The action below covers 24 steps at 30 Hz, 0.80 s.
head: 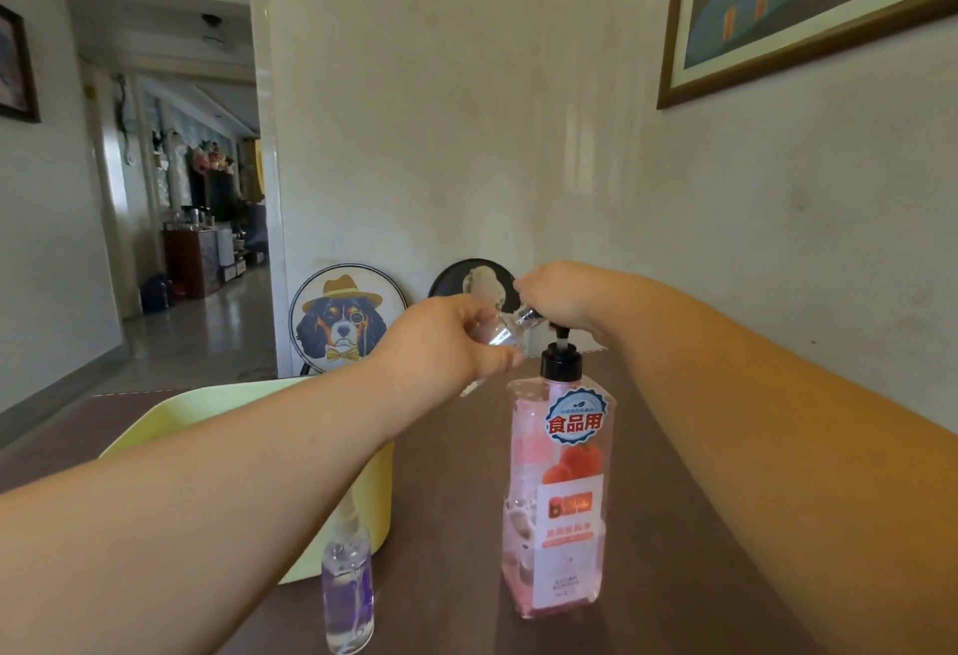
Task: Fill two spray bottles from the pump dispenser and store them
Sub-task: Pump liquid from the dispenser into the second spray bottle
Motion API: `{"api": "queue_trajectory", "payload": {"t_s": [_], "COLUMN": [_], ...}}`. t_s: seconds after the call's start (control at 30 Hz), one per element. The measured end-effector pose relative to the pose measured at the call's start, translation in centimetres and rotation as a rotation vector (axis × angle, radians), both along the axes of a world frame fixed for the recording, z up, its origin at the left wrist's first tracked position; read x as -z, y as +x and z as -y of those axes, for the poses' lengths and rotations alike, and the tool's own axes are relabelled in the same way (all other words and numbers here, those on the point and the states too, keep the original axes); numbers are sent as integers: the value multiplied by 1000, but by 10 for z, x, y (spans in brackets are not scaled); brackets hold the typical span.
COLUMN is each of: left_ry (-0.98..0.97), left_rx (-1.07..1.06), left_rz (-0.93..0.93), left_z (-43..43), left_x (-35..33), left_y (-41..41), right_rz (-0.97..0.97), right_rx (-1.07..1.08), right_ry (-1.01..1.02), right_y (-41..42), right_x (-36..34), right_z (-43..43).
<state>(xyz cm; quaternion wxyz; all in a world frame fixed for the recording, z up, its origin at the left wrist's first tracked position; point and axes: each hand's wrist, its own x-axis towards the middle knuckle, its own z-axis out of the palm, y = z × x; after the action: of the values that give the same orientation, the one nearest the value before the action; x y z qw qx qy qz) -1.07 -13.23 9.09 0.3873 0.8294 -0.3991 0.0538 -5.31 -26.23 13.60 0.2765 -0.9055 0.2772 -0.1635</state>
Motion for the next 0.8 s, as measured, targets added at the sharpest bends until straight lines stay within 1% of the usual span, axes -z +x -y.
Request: {"api": "queue_trajectory", "payload": {"t_s": [0.07,0.1,0.13,0.17,0.23,0.27,0.33,0.4,0.43,0.5,0.53,0.6,0.63,0.67,0.7,0.8], "left_ry": [14,19,19,15,15,16,21,34,42,57,57,52,51,51,51,37], "left_rx": [10,14,14,12,11,7,-4,-15,-16,-2,4,8,8,6,3,-1], "left_rz": [-16,-20,-22,-24,-26,-20,3,23,23,13,7,1,0,-1,0,17], "left_z": [1,1,1,1,0,0,-2,-2,-2,-2,-1,-1,-1,-1,-2,-2], "left_x": [6,9,11,12,10,7,0,-4,-4,0,2,4,4,3,2,-5], "left_y": [0,0,0,0,0,0,0,-1,0,1,1,0,0,-1,-2,-3], "right_rz": [-77,-130,-124,-138,-195,-183,-65,-20,-12,-58,-98,-101,-135,-156,-161,-51], "right_rx": [-66,-61,-29,1,-30,-41,-76,-42,-51,-62,-56,-28,-23,-29,-37,-77], "right_ry": [-131,-169,-147,-188,-316,-284,-125,-8,-25,-113,-121,-166,-251,-294,-294,-120], "right_y": [3,2,2,3,3,4,6,3,5,8,7,7,7,6,6,6], "right_x": [5,8,12,13,12,9,0,-2,0,8,10,16,15,15,12,0], "right_z": [5,4,2,1,-1,1,9,6,8,9,6,3,4,3,4,10]}}
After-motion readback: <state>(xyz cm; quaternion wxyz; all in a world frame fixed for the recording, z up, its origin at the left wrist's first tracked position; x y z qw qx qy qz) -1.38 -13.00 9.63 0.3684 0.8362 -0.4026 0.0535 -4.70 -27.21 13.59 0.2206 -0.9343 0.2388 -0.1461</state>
